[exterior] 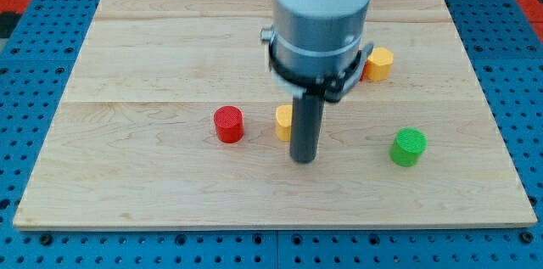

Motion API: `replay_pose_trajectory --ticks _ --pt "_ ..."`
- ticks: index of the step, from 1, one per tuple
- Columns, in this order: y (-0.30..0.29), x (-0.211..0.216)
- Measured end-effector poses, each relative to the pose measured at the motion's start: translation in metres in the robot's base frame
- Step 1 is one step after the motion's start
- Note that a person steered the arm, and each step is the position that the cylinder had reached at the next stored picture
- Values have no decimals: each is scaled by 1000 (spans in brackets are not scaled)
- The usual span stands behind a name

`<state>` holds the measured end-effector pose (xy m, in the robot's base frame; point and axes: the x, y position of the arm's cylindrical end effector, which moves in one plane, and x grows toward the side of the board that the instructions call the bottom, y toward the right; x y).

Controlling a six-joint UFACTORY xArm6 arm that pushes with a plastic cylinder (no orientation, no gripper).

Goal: Slide the yellow heart closer to the yellow hexagon

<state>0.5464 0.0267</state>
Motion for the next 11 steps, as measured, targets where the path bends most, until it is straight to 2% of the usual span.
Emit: replay_pose_trajectory --ticks 1,4,6,8,11 --pt "-31 -11" --pt "26 -84" --pt "-28 -88" --pt "-30 -124" --pt "45 -116"
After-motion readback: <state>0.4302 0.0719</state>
